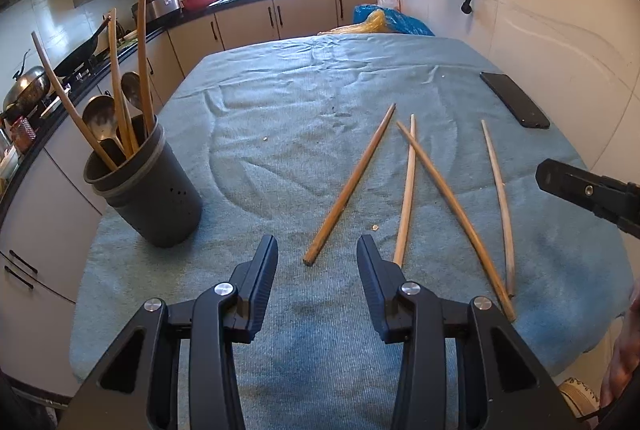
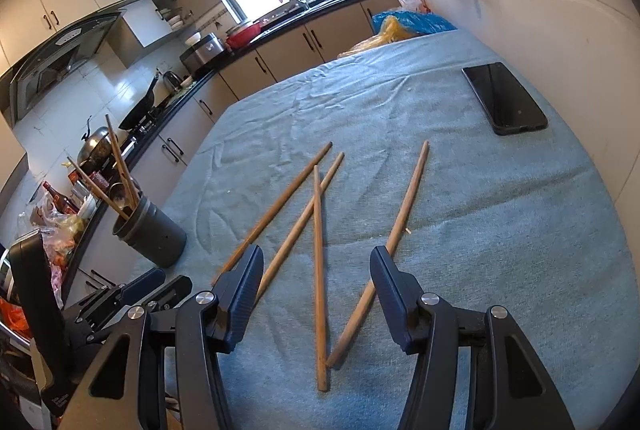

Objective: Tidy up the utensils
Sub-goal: 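Move both open tools back over the remaining chopsticks on the cloth, then lower the right tool onto a wooden chopstick and close on it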

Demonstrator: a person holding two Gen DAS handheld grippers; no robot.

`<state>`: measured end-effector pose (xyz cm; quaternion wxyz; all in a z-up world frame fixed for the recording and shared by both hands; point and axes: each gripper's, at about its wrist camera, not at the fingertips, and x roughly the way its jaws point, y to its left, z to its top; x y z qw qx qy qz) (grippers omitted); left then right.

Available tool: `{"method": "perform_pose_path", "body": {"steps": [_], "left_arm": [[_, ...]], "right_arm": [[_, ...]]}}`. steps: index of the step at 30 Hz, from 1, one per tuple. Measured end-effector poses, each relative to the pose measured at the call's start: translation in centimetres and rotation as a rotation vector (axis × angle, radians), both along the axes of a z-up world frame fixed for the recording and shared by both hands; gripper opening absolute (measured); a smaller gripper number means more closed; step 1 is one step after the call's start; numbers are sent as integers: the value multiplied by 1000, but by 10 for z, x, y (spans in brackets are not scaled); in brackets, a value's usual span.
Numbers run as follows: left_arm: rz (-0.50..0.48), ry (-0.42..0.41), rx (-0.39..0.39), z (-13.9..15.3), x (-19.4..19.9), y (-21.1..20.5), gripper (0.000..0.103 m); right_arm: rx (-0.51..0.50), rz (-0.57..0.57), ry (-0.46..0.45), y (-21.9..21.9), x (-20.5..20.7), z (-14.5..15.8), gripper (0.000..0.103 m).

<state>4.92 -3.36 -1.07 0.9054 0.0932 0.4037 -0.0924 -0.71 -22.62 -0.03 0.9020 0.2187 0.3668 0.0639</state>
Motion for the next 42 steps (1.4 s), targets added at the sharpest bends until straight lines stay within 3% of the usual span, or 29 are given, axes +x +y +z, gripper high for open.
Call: {"method": "perform_pose_path", "body": {"steps": [10,21,36,38,42], "left_arm": [[-9,-3,31,-10,8,4,40],[-18,-3,25,-11,12,12,40],[-9,15,1,-12,16,24,41],[-3,17,-4,-13,16,28,41],[1,15,-8,-13,16,33,41]], "right_arm": [[12,-35,54,-7,18,-14,60],[-64,-98,87,-18,38,-5,60],[-91,-145,218,-46,90,-3,60],[-89,-158,237,-55,104,-4,58],[-58,-166,305,-66,128,-10,41]]}}
